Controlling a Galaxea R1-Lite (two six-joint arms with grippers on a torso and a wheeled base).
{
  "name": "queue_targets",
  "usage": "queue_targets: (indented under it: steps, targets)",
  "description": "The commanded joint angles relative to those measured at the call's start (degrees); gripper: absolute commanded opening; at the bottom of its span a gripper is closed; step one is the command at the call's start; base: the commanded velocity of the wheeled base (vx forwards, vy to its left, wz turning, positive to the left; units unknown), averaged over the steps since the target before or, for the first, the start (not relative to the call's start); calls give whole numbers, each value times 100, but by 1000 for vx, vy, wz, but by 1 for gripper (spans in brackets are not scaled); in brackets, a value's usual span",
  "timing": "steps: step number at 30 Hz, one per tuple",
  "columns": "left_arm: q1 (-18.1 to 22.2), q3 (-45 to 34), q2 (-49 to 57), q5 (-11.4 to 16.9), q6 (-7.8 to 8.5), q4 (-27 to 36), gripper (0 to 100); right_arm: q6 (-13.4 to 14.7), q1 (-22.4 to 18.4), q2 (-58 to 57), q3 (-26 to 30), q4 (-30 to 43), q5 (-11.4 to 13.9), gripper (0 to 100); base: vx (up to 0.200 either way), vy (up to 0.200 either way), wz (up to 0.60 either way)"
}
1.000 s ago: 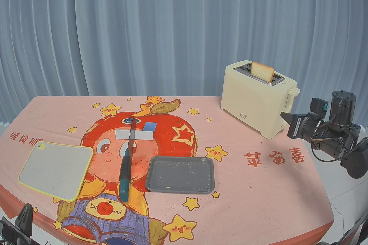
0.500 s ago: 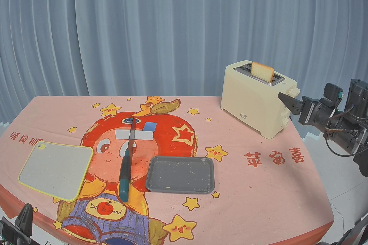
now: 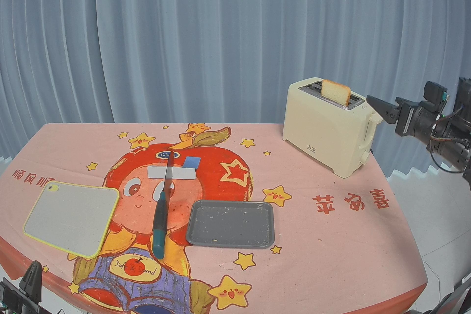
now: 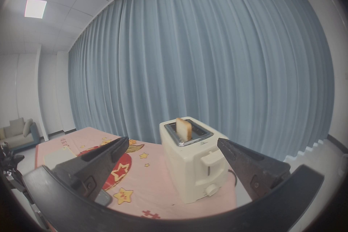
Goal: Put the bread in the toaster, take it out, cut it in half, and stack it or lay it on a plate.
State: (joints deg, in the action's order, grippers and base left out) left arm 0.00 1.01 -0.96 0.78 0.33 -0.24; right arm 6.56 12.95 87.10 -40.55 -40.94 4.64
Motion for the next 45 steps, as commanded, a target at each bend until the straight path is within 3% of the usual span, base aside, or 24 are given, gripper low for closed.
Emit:
queue_targets:
  steps: [1,5,8,16,25,33,45]
  targets:
    - [0,-101,52,1,2,-2,0,-164,-266,290,-656,437,116,100,0,0,0]
    - [0,-101,52,1,2,-2,0,-234,-328,466,-1192,965,151,100,0,0,0]
    - [0,-101,52,1,2,-2,0,-304,-337,703,-1483,1255,406,100,0,0,0]
    - [0,-101,52,1,2,-2,0,-937,-381,1397,-1869,1255,608,100,0,0,0]
    - [0,-101,52,1,2,-2,0,-1236,-354,2030,-2484,1211,828,100,0,0,0]
    - [0,-101,52,1,2,-2,0,-1192,-354,2399,-3029,1290,863,100,0,0,0]
    - [0,-101,52,1,2,-2,0,-1192,-319,2724,-3152,1281,863,100,0,0,0]
